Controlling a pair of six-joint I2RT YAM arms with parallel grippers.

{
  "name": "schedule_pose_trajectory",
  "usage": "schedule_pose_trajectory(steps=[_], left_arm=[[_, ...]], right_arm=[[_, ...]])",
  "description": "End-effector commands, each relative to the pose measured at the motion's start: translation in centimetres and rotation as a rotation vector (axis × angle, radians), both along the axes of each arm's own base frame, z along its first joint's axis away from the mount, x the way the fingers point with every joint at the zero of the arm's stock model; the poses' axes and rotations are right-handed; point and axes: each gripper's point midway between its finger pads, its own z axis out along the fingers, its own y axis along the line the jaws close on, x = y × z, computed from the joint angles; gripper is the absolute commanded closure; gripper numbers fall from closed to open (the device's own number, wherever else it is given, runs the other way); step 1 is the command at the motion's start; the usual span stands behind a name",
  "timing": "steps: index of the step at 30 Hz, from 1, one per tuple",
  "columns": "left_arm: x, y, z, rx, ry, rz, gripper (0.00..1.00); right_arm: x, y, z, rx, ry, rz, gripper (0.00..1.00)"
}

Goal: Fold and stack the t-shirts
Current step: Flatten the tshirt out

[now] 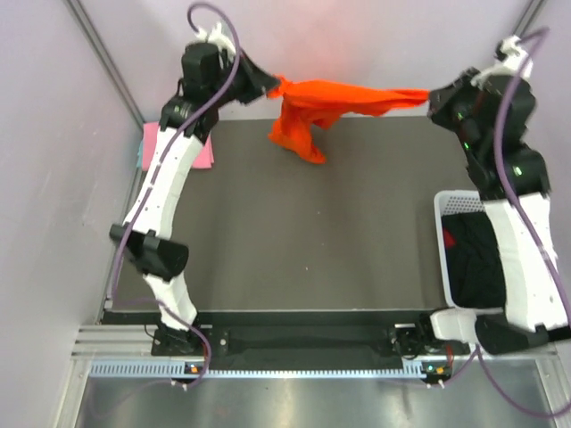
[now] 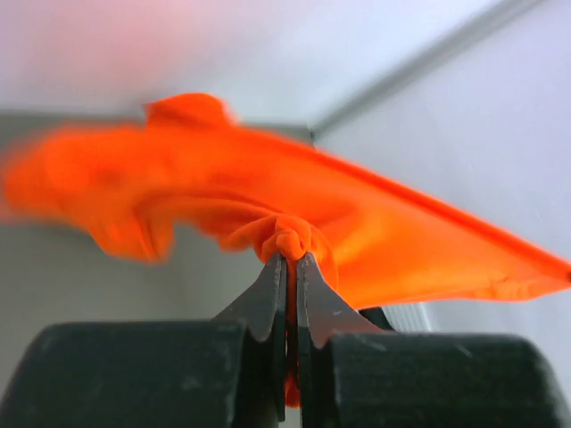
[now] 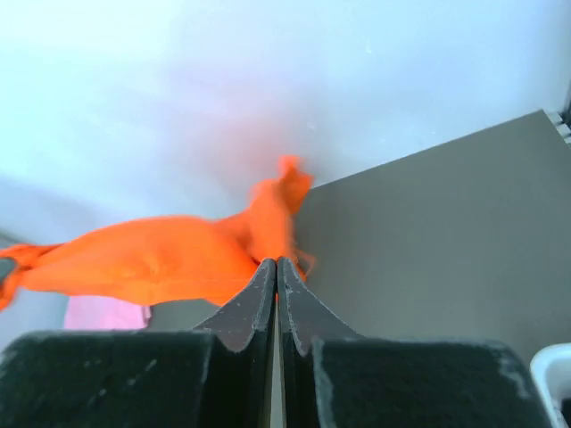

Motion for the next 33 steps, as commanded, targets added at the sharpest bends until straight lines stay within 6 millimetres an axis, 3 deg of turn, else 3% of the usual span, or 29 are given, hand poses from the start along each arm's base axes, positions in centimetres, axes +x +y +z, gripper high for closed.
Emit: schedule_pose_trajectory(steps=[1,2,3,4,5,6,7,8,9,10,11,12,13,15,16,20,21,23,25,26,27,28,29,30,31,33], left_arm=[[-4.4,-1.8,-5.7,-0.046,0.208,-0.139,1.0],[-5.1,-1.2,-7.8,-0.028,0.247,-0.116,1.0],[-6.9,-0.4,-6.5,-0.037,0.187,-0.11,1.0],[-8.1,0.3,-12.9,0.01,0.312,-0.088,1.0],[-9.1,1.1,-14.6,0.033,0.334,-0.066,1.0],[-10.8,1.9,-14.9,0.053,0.314,-0.059,1.0],[-12.1,2.7,-17.7,0.085,0.372,-0.045,1.0],[-14.4,4.0,-21.7,0.132,0.448,-0.02,1.0],[-15.6,4.8,-24.3,0.17,0.489,-0.007,1.0],[-16.7,5.7,-26.3,0.198,0.519,0.013,1.0],[-18.7,7.2,-29.9,0.251,0.583,0.043,1.0],[-19.0,8.8,-31.7,0.314,0.601,0.108,1.0],[-19.5,9.7,-33.0,0.347,0.625,0.136,1.0],[-20.2,11.4,-35.5,0.403,0.681,0.191,1.0],[-20.1,11.5,-35.8,0.407,0.692,0.196,1.0],[-17.7,12.1,-36.1,0.42,0.706,0.243,1.0],[-16.5,12.2,-35.2,0.41,0.691,0.256,1.0],[-15.1,13.5,-35.4,0.445,0.703,0.315,1.0],[-12.8,14.8,-33.9,0.452,0.671,0.365,1.0],[-11.9,15.6,-34.1,0.466,0.681,0.395,1.0],[-11.0,17.1,-33.8,0.46,0.681,0.435,1.0],[-9.3,17.7,-32.1,0.441,0.65,0.46,1.0],[-8.6,18.4,-32.4,0.439,0.671,0.469,1.0],[-7.7,19.8,-31.6,0.432,0.67,0.502,1.0],[-8.1,20.4,-31.4,0.449,0.706,0.504,1.0],[-6.5,21.6,-29.1,0.483,0.661,0.54,0.77]], right_arm=[[-4.1,0.0,-3.0,-0.032,0.103,0.056,1.0],[-4.5,0.4,-6.6,-0.022,0.178,0.071,1.0],[-5.2,0.7,-8.3,-0.002,0.205,0.091,1.0],[-7.3,1.6,-8.6,0.039,0.184,0.157,1.0],[-7.7,2.5,-13.3,0.072,0.264,0.192,1.0],[-8.9,4.1,-15.0,0.112,0.288,0.285,1.0],[-10.7,4.6,-19.3,0.132,0.358,0.318,1.0],[-11.5,5.8,-20.9,0.174,0.381,0.359,1.0],[-12.6,6.8,-22.7,0.193,0.408,0.401,1.0],[-14.9,8.2,-26.8,0.194,0.493,0.47,1.0],[-15.9,8.8,-28.5,0.201,0.529,0.487,1.0],[-16.5,9.0,-30.1,0.192,0.556,0.493,1.0],[-17.8,9.2,-33.0,0.183,0.615,0.503,1.0],[-19.2,10.3,-34.8,0.188,0.659,0.537,1.0],[-19.4,10.5,-35.9,0.188,0.66,0.538,1.0],[-19.9,13.4,-36.3,0.246,0.645,0.573,1.0],[-20.0,14.0,-36.4,0.26,0.643,0.575,1.0],[-20.2,16.8,-36.2,0.29,0.619,0.603,1.0],[-20.8,19.8,-36.4,0.256,0.623,0.63,1.0],[-20.6,21.2,-36.0,0.247,0.617,0.65,0.99],[-20.7,22.2,-36.1,0.214,0.637,0.67,0.91],[-20.1,24.2,-35.4,0.179,0.66,0.693,0.86],[-20.2,23.5,-36.4,0.093,0.718,0.669,0.82],[-19.6,23.7,-35.8,0.064,0.717,0.659,0.75],[-17.8,24.1,-34.0,0.045,0.668,0.626,0.71],[-16.1,23.2,-31.8,-0.003,0.621,0.602,0.61]])
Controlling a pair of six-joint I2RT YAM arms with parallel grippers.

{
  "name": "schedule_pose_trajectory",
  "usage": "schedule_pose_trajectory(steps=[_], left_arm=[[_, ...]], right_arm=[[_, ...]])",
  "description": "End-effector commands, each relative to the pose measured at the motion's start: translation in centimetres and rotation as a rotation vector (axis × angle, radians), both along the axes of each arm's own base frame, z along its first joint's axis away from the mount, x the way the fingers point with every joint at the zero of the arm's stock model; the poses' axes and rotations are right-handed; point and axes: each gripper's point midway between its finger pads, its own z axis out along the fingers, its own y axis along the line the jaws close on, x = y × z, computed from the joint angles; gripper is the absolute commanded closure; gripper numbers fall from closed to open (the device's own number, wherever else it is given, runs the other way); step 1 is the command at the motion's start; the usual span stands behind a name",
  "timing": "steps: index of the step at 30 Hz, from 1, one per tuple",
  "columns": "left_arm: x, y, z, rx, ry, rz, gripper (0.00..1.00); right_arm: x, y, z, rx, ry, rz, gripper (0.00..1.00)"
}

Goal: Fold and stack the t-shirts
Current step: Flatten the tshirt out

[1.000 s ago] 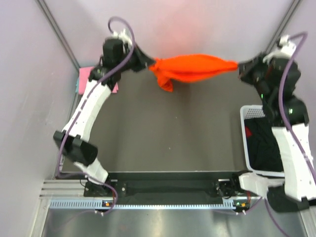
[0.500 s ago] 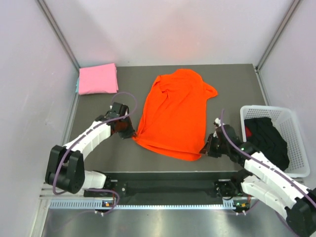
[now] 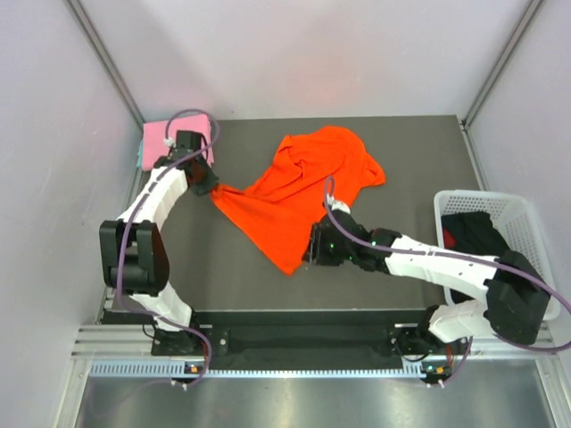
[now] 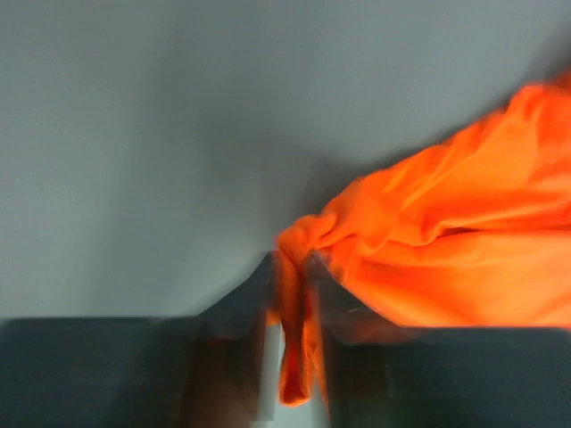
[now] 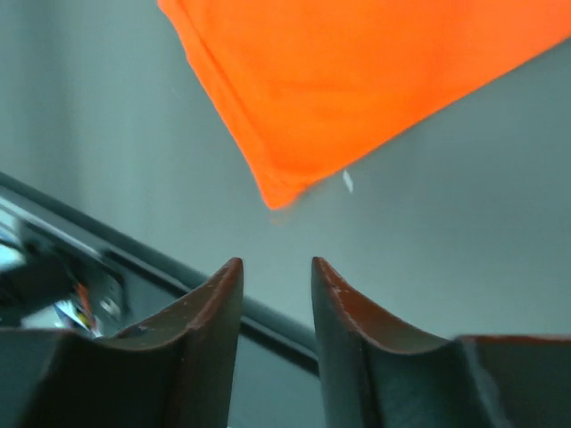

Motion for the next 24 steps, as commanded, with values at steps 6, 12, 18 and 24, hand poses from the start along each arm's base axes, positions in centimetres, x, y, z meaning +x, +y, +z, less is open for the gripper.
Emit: schedule_pose_trajectory(steps=[6,12,18,24], left_arm=[[-1.8,-1.3,4.5,0.073,-0.064,-0.128,0.45],[-10.0,-10.6,1.9,-0.021,-0.022,-0.397,0.47],[-16.2,-17.1,0.4,-0.056,-0.118,-0.662,0.49],[-16.6,-18.4,-1.7,0.023,-0.12,-0.772,0.48]], right_arm=[[11.9,-8.3,8.8,0.001,-0.19,-0.264,0.53],[20.0,-15.8,7.9,-0.053,-0.197,-0.406,0.53],[25.6,-20.1,4.5,-0.027,-0.121,-0.473,0.53],[28.3,-22.8,1.2,-0.028,-0.048,-0.513,0.51]])
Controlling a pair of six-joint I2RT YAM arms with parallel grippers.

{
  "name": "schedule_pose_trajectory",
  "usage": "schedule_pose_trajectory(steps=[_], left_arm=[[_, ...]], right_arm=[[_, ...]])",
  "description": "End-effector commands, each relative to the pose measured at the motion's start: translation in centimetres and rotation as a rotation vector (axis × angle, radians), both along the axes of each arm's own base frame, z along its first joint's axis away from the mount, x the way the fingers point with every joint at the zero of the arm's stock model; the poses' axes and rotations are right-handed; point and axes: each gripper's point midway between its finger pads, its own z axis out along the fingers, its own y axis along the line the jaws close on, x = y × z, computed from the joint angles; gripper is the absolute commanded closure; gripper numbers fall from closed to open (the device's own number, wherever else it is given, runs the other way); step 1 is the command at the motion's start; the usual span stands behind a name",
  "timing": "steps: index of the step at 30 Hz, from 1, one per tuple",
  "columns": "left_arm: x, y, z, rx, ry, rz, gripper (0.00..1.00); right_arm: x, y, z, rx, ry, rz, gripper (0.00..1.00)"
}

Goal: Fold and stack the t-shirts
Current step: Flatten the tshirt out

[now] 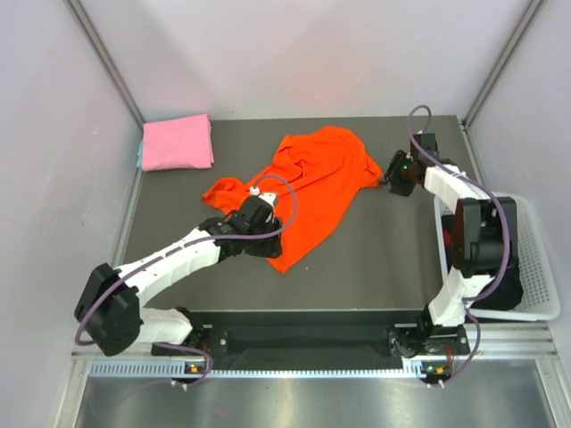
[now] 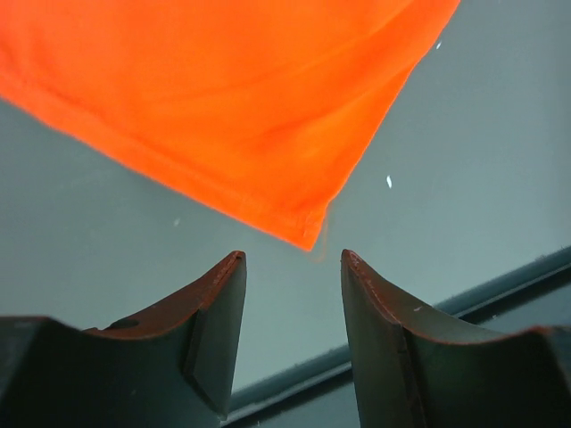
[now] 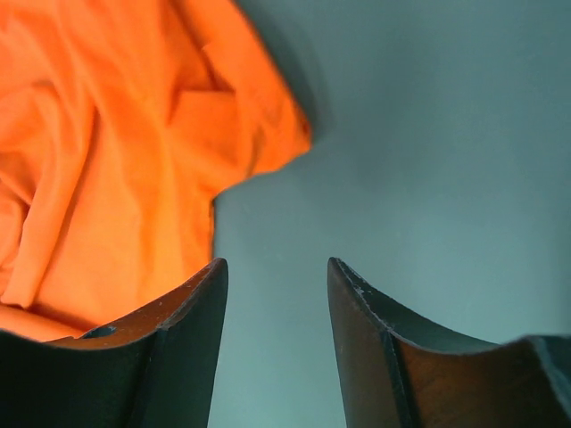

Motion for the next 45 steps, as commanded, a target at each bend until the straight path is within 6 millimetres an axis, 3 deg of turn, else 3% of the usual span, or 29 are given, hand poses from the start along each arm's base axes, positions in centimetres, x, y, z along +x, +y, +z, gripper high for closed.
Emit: schedule_pose_trajectory(steps=[1,3,4,8,18,21,27,29,36,37,39,45], left_arm=[[1.4,-1.9,-0.1,-0.003,-0.086,-0.069,0.48],[0.6,-3.2,-0.7,0.009,-0.089,-0.116,0.47],[0.3,-3.5,-1.3,0.021,-0.081,-0.131,0.46],[-0.6,-4.8,-2.8,0.057,-0.091,-0.173,0.45],[-1.2,-3.8,-6.8,0.204,-0.036,-0.17,0.48],[-1.2,-3.4,-7.4,0.232,-0.03,-0.165,0.56],[-1.4,-2.7,-8.3,0.269,-0.014,-0.154,0.91],[-1.3,-2.4,-8.1,0.282,-0.014,-0.136,1.0],[-0.5,-2.1,-4.1,0.243,-0.086,-0.077,1.0],[-0.3,-1.9,-3.6,0.241,-0.096,-0.056,1.0],[-0.5,-1.4,-2.7,0.238,-0.103,-0.037,1.0],[-0.8,-0.3,-1.8,0.22,-0.124,0.005,1.0]], right_arm=[[3.2,-0.9,1.8,0.034,-0.09,0.011,0.51],[3.9,-0.4,0.9,0.066,-0.087,0.024,0.5],[4.8,-2.3,1.0,0.07,-0.112,-0.019,0.49],[6.8,-2.8,0.3,0.082,-0.146,-0.027,0.48],[10.8,-1.9,-1.5,0.156,-0.205,0.003,0.47],[11.8,-2.0,-2.2,0.141,-0.205,0.021,0.47],[12.4,-1.1,-3.3,0.141,-0.199,0.073,0.5],[12.6,-0.7,-3.7,0.154,-0.195,0.089,0.51],[13.6,0.5,-4.6,0.116,-0.152,0.125,0.52],[13.5,2.1,-4.5,0.11,-0.149,0.152,0.53],[13.7,2.0,-4.6,0.095,-0.15,0.147,0.57],[13.3,2.0,-5.1,0.04,-0.128,0.164,0.67]])
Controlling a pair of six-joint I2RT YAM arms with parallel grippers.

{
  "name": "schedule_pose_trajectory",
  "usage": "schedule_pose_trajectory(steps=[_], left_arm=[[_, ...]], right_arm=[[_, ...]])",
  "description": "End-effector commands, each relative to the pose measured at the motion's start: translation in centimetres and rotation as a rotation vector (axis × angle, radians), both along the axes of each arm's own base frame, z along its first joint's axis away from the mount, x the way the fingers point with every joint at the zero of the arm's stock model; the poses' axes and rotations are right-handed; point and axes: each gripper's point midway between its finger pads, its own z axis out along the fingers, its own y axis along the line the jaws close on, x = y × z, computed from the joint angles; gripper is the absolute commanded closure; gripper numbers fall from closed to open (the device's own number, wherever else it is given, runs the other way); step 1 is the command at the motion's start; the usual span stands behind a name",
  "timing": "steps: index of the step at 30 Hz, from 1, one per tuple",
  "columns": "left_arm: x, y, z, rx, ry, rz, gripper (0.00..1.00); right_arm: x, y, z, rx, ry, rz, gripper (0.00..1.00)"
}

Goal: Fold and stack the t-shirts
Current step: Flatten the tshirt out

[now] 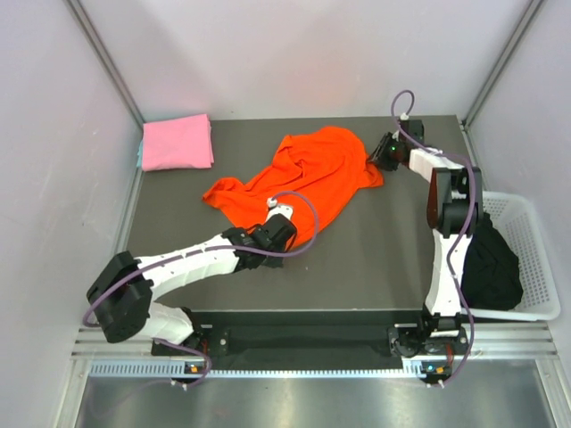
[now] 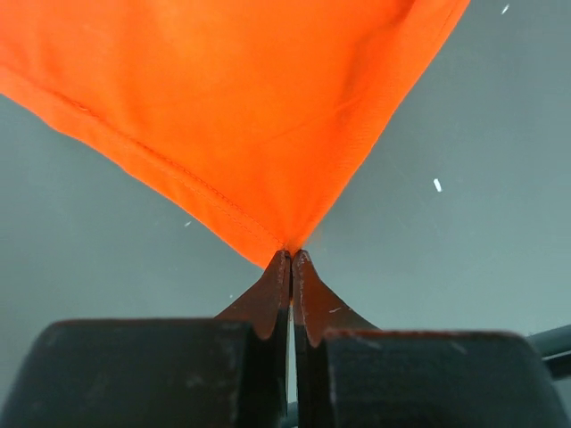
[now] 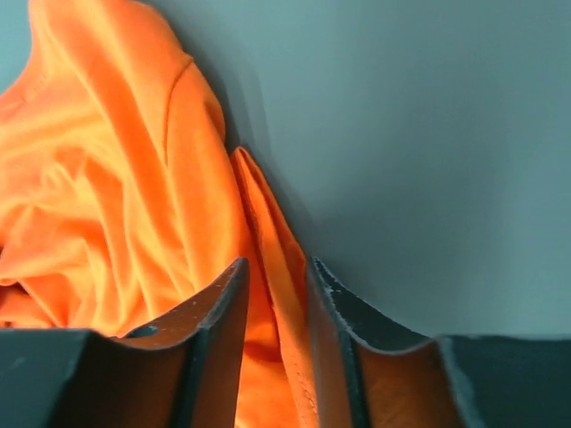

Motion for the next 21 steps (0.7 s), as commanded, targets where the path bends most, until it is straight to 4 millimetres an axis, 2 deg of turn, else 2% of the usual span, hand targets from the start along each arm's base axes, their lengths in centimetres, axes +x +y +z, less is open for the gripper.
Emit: schedule_pose_trajectory(steps=[1,4,5,7,8,9,10,11,12,13,14,15,16,17,18,19,20,21], left_arm=[[0.1,0.7,1.2,-0.006,-0.026,0.042,1.0],[0.3,0.8,1.3,0.007,-0.026,0.05,1.0],[0.5,0.8,1.6,0.011,-0.033,0.057,1.0],[2.0,1.6,2.3,0.05,-0.075,0.097,1.0],[2.9,2.4,2.9,0.074,-0.088,0.121,1.0],[5.0,1.8,5.2,0.045,-0.131,0.143,1.0],[8.0,3.7,6.7,0.045,-0.154,0.201,1.0],[10.0,4.4,8.4,0.023,-0.177,0.241,1.0],[13.7,3.7,13.3,-0.059,-0.25,0.27,1.0],[16.4,5.9,15.7,-0.048,-0.304,0.312,1.0],[18.5,6.3,18.9,-0.06,-0.376,0.335,1.0],[20.2,6.5,20.1,-0.028,-0.407,0.346,1.0],[22.1,6.9,27.1,-0.074,-0.544,0.365,1.0],[22.7,7.0,29.0,-0.083,-0.571,0.366,1.0],[23.4,6.7,29.8,-0.089,-0.578,0.361,1.0],[23.2,6.7,32.9,-0.123,-0.619,0.351,1.0],[23.0,6.7,33.2,-0.128,-0.622,0.348,1.0],[22.4,6.8,33.8,-0.14,-0.631,0.341,1.0]], right_arm=[[-0.1,0.0,-0.5,-0.071,0.016,0.019,0.69],[-0.5,-1.0,-1.0,-0.121,0.04,-0.018,0.9],[-0.2,-1.2,-0.2,-0.128,0.027,-0.033,1.0],[0.1,-2.5,1.1,-0.146,0.018,-0.066,1.0],[0.7,-3.2,3.8,-0.155,-0.016,-0.088,1.0],[1.1,-4.0,5.7,-0.156,-0.042,-0.108,1.0],[1.5,-4.2,7.6,-0.152,-0.07,-0.115,1.0],[2.8,-4.1,12.8,-0.141,-0.166,-0.125,1.0],[2.7,-6.5,14.9,-0.134,-0.17,-0.169,1.0],[2.9,-7.0,17.5,-0.127,-0.205,-0.182,1.0],[3.4,-7.4,22.9,-0.116,-0.303,-0.197,1.0],[2.8,-7.8,24.8,-0.083,-0.307,-0.209,1.0],[2.5,-8.1,27.0,-0.058,-0.34,-0.214,1.0],[1.4,-7.9,30.5,-0.023,-0.393,-0.212,1.0],[0.7,-8.4,31.9,-0.023,-0.415,-0.223,1.0],[-0.1,-8.5,32.8,-0.026,-0.428,-0.227,1.0],[-1.8,-8.4,33.8,-0.028,-0.44,-0.228,1.0],[-2.7,-8.5,33.8,-0.024,-0.437,-0.228,1.0]])
